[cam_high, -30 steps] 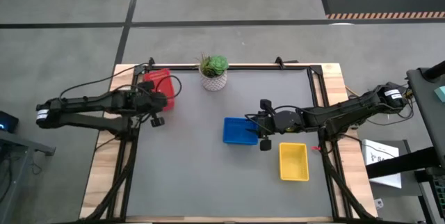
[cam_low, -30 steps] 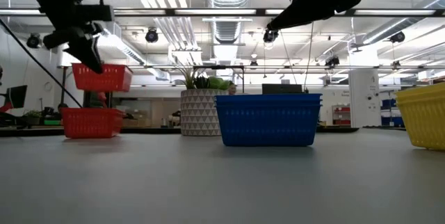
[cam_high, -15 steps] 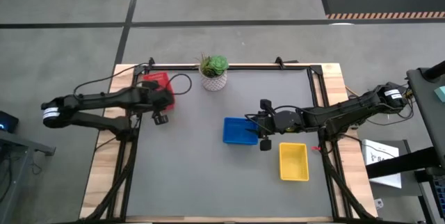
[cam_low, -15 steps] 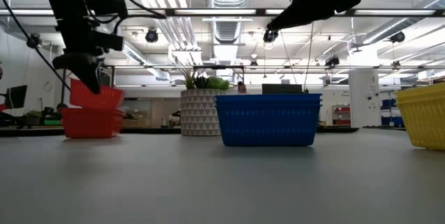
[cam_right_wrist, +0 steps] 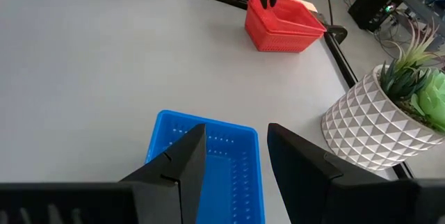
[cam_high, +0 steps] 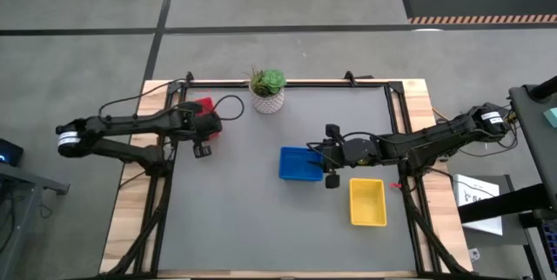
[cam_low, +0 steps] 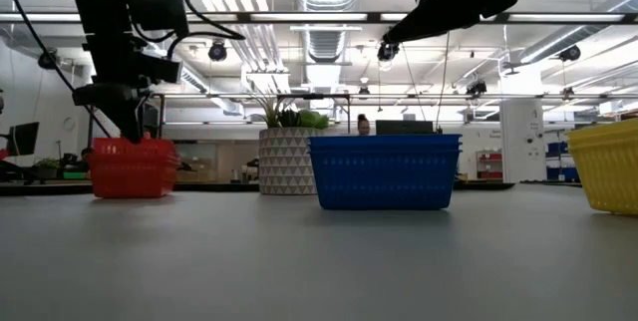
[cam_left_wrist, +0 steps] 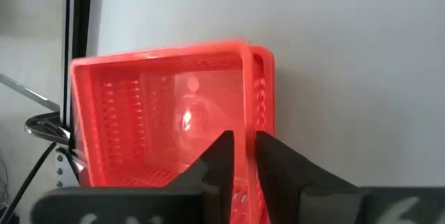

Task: Stack baskets by color
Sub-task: Stack the right red basket on the red baskets, then return to Home Position

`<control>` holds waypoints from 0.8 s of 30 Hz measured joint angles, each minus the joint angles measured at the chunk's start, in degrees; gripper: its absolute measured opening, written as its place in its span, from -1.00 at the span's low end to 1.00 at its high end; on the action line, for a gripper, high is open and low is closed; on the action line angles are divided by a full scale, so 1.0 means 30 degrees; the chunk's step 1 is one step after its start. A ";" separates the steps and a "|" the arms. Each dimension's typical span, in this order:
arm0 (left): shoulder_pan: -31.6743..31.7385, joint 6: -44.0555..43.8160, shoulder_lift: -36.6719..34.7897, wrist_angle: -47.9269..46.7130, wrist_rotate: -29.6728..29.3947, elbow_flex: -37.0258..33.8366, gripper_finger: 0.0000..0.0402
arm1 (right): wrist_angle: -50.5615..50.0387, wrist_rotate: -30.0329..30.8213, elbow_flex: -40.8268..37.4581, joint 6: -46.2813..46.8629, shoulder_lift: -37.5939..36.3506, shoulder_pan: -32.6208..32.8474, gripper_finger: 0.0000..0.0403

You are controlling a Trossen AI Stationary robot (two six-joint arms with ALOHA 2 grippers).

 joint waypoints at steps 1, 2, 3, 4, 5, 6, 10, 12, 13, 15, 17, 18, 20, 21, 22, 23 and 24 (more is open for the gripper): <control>0.0000 0.0010 -0.0093 -0.0006 -0.0001 -0.0007 -0.76 | -0.0007 0.0000 0.0000 0.0000 0.0000 0.0000 -0.26; 0.0000 0.0020 -0.0230 -0.0006 0.0000 -0.0007 -0.73 | -0.0007 0.0000 0.0000 0.0000 0.0000 0.0000 -0.26; -0.0006 0.0021 -0.0378 -0.0042 -0.0007 0.0013 -0.71 | -0.0007 0.0000 0.0000 0.0007 0.0000 0.0000 -0.26; -0.0007 0.0021 -0.0504 -0.0164 -0.0007 0.0097 -0.69 | -0.0007 0.0000 0.0000 0.0006 0.0000 0.0000 -0.26; -0.0007 0.0021 -0.0647 -0.0329 -0.0015 0.0250 -0.68 | -0.0014 0.0000 0.0000 0.0000 0.0000 0.0000 -0.26; -0.0007 0.0021 -0.0775 -0.0537 -0.0022 0.0461 -0.67 | -0.0021 0.0000 0.0000 0.0000 0.0000 0.0000 -0.26; -0.0051 -0.0017 -0.1644 -0.0422 0.0409 0.1063 -0.66 | -0.0029 0.0000 -0.0237 -0.0432 0.0000 0.0000 -0.26; -0.0058 -0.0052 -0.2120 0.0617 0.1855 0.1129 -0.66 | 0.0401 0.0000 -0.0692 -0.0782 0.0000 0.0000 -0.26; -0.0058 -0.0052 -0.2429 0.1488 0.2794 0.1074 -0.66 | 0.0841 -0.0007 -0.1018 -0.1053 0.0000 -0.0016 -0.26; -0.0088 -0.0045 -0.3145 0.3768 0.4658 0.0622 -0.66 | 0.2169 -0.0014 -0.1827 -0.1785 0.0000 -0.0044 -0.26; -0.0238 0.0023 -0.3834 0.6659 0.6475 -0.0281 -0.66 | 0.3993 -0.0114 -0.2852 -0.2665 0.0000 -0.0044 -0.26; -0.0362 0.0084 -0.4168 0.8010 0.7152 -0.0847 -0.66 | 0.4901 -0.0227 -0.3370 -0.3058 0.0000 -0.0044 -0.26; -0.0692 0.0279 -0.4847 1.0258 0.7810 -0.2134 -0.66 | 0.6752 -0.0677 -0.4439 -0.3423 -0.0034 -0.0156 -0.27; -0.0867 0.0460 -0.5130 1.1261 0.8057 -0.2749 -0.66 | 0.7531 -0.0907 -0.4965 -0.3390 -0.0094 -0.0234 -0.28; -0.1055 0.0586 -0.5422 1.2056 0.8189 -0.3368 -0.66 | 0.8236 -0.1161 -0.5474 -0.3359 -0.0159 -0.0378 -0.29; -0.1229 0.0655 -0.5737 1.2569 0.8259 -0.3963 -0.67 | 0.8880 -0.1203 -0.5940 -0.3371 -0.0207 -0.0531 -0.31; -0.1380 0.0666 -0.6046 1.3086 0.8299 -0.4509 -0.68 | 0.9388 -0.1202 -0.6309 -0.3488 -0.0269 -0.0713 -0.33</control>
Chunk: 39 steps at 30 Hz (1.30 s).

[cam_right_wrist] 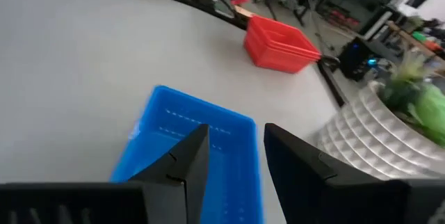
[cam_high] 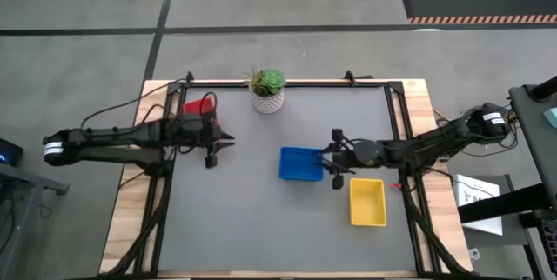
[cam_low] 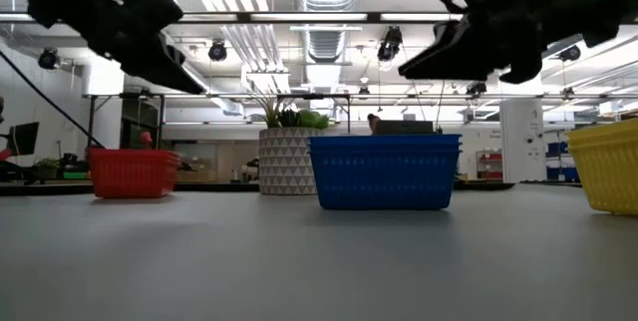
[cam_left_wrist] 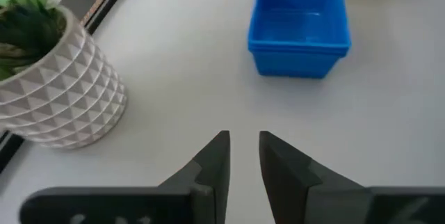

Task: Stack baskets by color
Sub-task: Return to Home Position

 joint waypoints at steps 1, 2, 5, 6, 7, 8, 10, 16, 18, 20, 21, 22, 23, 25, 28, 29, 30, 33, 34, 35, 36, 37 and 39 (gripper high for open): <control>-0.0140 0.0010 -0.0266 0.0437 0.0021 -0.0409 -0.71 | 0.0318 0.0000 -0.0308 -0.0081 -0.0136 -0.0209 -0.36; -0.0265 0.0003 -0.0529 0.0580 0.0028 -0.0683 -0.74 | 0.0352 0.0000 -0.0552 -0.0208 -0.0347 -0.0401 -0.38; -0.0592 -0.0352 -0.1504 0.0559 0.0063 -0.1398 -0.87 | 0.0443 -0.0397 -0.1192 -0.0248 -0.1266 -0.1006 -0.46; -0.0748 -0.0612 -0.1816 0.0561 0.0140 -0.1576 -0.92 | 0.0409 -0.0649 -0.1443 -0.0162 -0.1636 -0.1154 -0.48; -0.0921 -0.0856 -0.2107 0.0558 0.0200 -0.1704 -0.96 | 0.0416 -0.0836 -0.1691 -0.0112 -0.2051 -0.1272 -0.51; -0.1082 -0.1304 -0.2420 0.0569 0.0211 -0.1786 -0.98 | 0.0409 -0.0878 -0.1974 -0.0044 -0.2552 -0.1369 -0.53; -0.1406 -0.2074 -0.2973 0.0666 0.0198 -0.1881 -0.98 | 0.0407 -0.0929 -0.2493 -0.0031 -0.3601 -0.1561 -0.58; -0.2632 -0.1961 -0.4414 0.1937 0.0161 -0.2828 -1.00 | 0.0204 -0.0802 -0.4163 -0.0534 -0.7463 -0.2066 -0.70; -0.2889 -0.1797 -0.4975 0.2653 0.0110 -0.3363 -1.00 | 0.0192 -0.0780 -0.4782 -0.0573 -0.8855 -0.2152 -0.73; -0.3071 -0.1619 -0.5581 0.3172 0.0109 -0.3981 -1.00 | -0.0269 -0.0780 -0.5342 -0.0621 -1.0229 -0.2209 -0.76; -0.3119 -0.1599 -0.5903 0.3513 0.0111 -0.4326 -1.00 | -0.0661 -0.0780 -0.5553 -0.0621 -1.0907 -0.2216 -0.77; -0.3137 -0.1596 -0.6255 0.3735 0.0112 -0.4658 -1.00 | -0.1019 -0.0746 -0.5742 -0.0629 -1.1549 -0.2216 -0.78; -0.3173 -0.1596 -0.6627 0.3920 0.0105 -0.4995 -1.00 | -0.1334 -0.0654 -0.5957 -0.0605 -1.2231 -0.2216 -0.79; -0.3181 -0.1631 -0.7492 0.4436 0.0109 -0.5772 -1.00 | -0.1915 -0.0380 -0.6305 -0.0538 -1.3357 -0.2216 -0.82; -0.3181 -0.1658 -0.8821 0.6328 0.0112 -0.7137 -1.00 | -0.2943 -0.0240 -0.6819 -0.0696 -1.5087 -0.2216 -0.84; -0.3181 -0.1651 -0.9239 0.6880 0.0109 -0.7612 -1.00 | -0.3014 -0.0240 -0.7051 -0.0729 -1.5623 -0.2216 -0.85; -0.3181 -0.1650 -0.9631 0.7432 0.0109 -0.8103 -1.00 | -0.3006 -0.0240 -0.7281 -0.0816 -1.6138 -0.2216 -0.85; -0.3184 -0.1628 -1.0598 0.8506 0.0109 -0.9075 -1.00 | -0.3036 -0.0278 -0.7981 -0.1193 -1.7706 -0.2216 -0.87; -0.3188 -0.1650 -1.0859 0.8398 0.0043 -0.9065 -1.00 | -0.3199 -0.0433 -0.8068 -0.1206 -1.8188 -0.2216 -0.87; -0.3188 -0.1678 -1.1021 0.7963 -0.0093 -0.9073 -1.00 | -0.3337 -0.0758 -0.8072 -0.1188 -1.8668 -0.2216 -0.87; -0.3188 -0.1662 -1.1107 0.7884 -0.0223 -0.9079 -1.00 | -0.3875 -0.1404 -0.8066 -0.1161 -1.9082 -0.2216 -0.87; -0.3188 -0.1610 -1.1198 0.7887 -0.0259 -0.9079 -1.00 | -0.4353 -0.2084 -0.8066 -0.1020 -1.9472 -0.2216 -0.87; -0.3188 -0.1607 -1.1401 0.8003 -0.0285 -0.9079 -1.00 | -0.4628 -0.3294 -0.8066 -0.0663 -2.0116 -0.2216 -0.87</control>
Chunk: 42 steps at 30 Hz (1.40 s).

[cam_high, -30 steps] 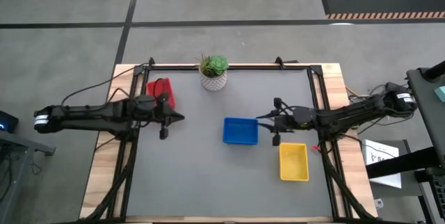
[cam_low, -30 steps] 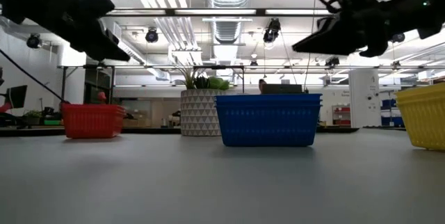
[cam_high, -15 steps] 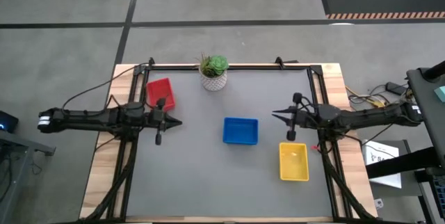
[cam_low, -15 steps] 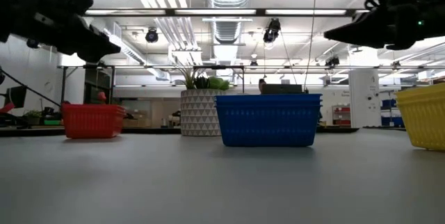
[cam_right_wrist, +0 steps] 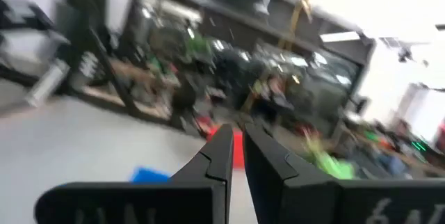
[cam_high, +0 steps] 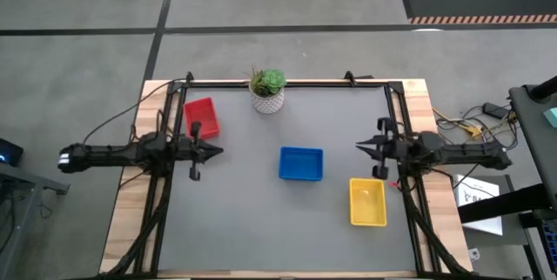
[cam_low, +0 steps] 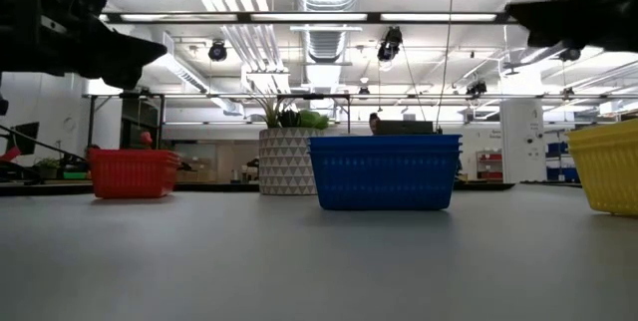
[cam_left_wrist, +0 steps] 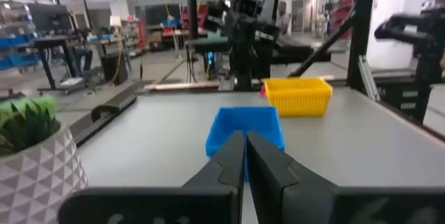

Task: Stack baskets by color
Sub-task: Return to Home Position

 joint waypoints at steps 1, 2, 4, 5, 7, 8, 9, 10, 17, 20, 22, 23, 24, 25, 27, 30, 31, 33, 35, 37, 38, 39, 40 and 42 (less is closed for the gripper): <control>0.0000 0.0000 -0.0056 0.0055 0.0001 -0.0006 -1.00 | -0.0131 -0.0446 0.0000 0.0133 -0.0322 0.0004 -0.87; 0.0000 0.0002 -0.0089 0.0063 -0.0012 -0.0007 -1.00 | -0.0162 -0.0863 0.0000 0.0209 -0.0547 0.0005 -0.87; 0.0000 -0.0011 -0.0108 0.0131 -0.0021 -0.0011 -1.00 | -0.0480 -0.1141 0.0000 0.0830 -0.0937 0.0006 -0.87; 0.0000 -0.0064 -0.0047 0.0026 -0.0021 -0.0015 -1.00 | -0.0419 -0.1133 0.0000 0.1338 -0.1148 0.0001 -0.87; 0.0000 -0.0103 0.0024 0.0028 -0.0022 -0.0015 -1.00 | -0.0246 -0.0955 0.0000 0.2463 -0.1538 0.0000 -0.88; 0.0000 0.0011 0.0078 0.0055 -0.0021 -0.0022 -1.00 | -0.0376 -0.0869 0.0000 0.2967 -0.1532 0.0000 -0.89; 0.0000 0.0022 0.0159 0.0070 -0.0021 -0.0022 -1.00 | -0.0417 -0.0800 0.0000 0.3418 -0.1510 0.0002 -0.91; 0.0000 0.0003 0.0214 0.0032 -0.0021 -0.0022 -1.00 | -0.0412 -0.0760 0.0000 0.3717 -0.1509 0.0006 -0.94; 0.0000 -0.0036 0.0646 0.0019 -0.0021 -0.0044 -1.00 | -0.2258 -0.0456 0.0000 0.4103 -0.1374 0.0007 -0.96; 0.0000 -0.0036 0.0680 0.0061 -0.0021 -0.0051 -1.00 | -0.2354 -0.0458 -0.0007 0.4070 -0.1308 0.0007 -0.96; 0.0000 -0.0041 0.0668 0.0035 -0.0021 -0.0046 -1.00 | -0.2342 -0.0457 -0.0007 0.4063 -0.1207 0.0007 -0.96; 0.0000 -0.0041 0.0646 0.0038 -0.0021 -0.0036 -1.00 | -0.2335 -0.0458 -0.0007 0.4062 -0.1120 0.0007 -0.96; 0.0000 -0.0044 0.0666 0.0065 -0.0021 -0.0033 -1.00 | -0.2335 -0.0458 -0.0007 0.4043 -0.1074 0.0007 -0.96; 0.0000 -0.0044 0.0690 0.0062 -0.0021 -0.0029 -1.00 | -0.2335 -0.0458 -0.0007 0.4035 -0.1010 0.0007 -0.96; 0.0000 -0.0044 0.0683 0.0043 -0.0021 -0.0022 -1.00 | -0.2353 -0.0464 -0.0007 0.4021 -0.0939 0.0007 -0.96; 0.0000 -0.0044 0.0778 0.0041 -0.0021 -0.0022 -1.00 | -0.2346 -0.0465 -0.0007 0.4019 -0.0867 0.0007 -0.96; 0.0000 -0.0044 0.0807 0.0041 -0.0021 -0.0022 -1.00 | -0.2342 -0.0464 -0.0007 0.4019 -0.0860 0.0007 -0.96; 0.0000 -0.0044 0.0882 0.0048 -0.0021 -0.0022 -1.00 | -0.2342 -0.0465 -0.0007 0.4019 -0.0873 0.0007 -0.96; 0.0000 -0.0044 0.0963 0.0041 -0.0021 -0.0022 -1.00 | -0.2342 -0.0465 -0.0007 0.4019 -0.0888 0.0007 -0.96; 0.0000 -0.0044 0.1035 0.0055 -0.0021 -0.0022 -1.00 | -0.2342 -0.0465 -0.0007 0.4019 -0.0866 0.0007 -0.96; 0.0000 -0.0044 0.1067 0.0045 -0.0021 -0.0022 -1.00 | -0.2342 -0.0465 -0.0007 0.4019 -0.0866 0.0007 -0.96; 0.0000 -0.0044 0.1083 0.0033 -0.0021 -0.0022 -1.00 | -0.2342 -0.0465 -0.0007 0.4019 -0.0866 0.0007 -0.96; 0.0000 -0.0044 0.1090 0.0044 -0.0021 -0.0022 -1.00 | -0.2342 -0.0465 -0.0007 0.4019 -0.0866 0.0007 -0.96; 0.0000 -0.0044 0.1159 0.0052 -0.0021 -0.0022 -1.00 | -0.2342 -0.0465 -0.0015 0.4019 -0.0866 0.0007 -0.96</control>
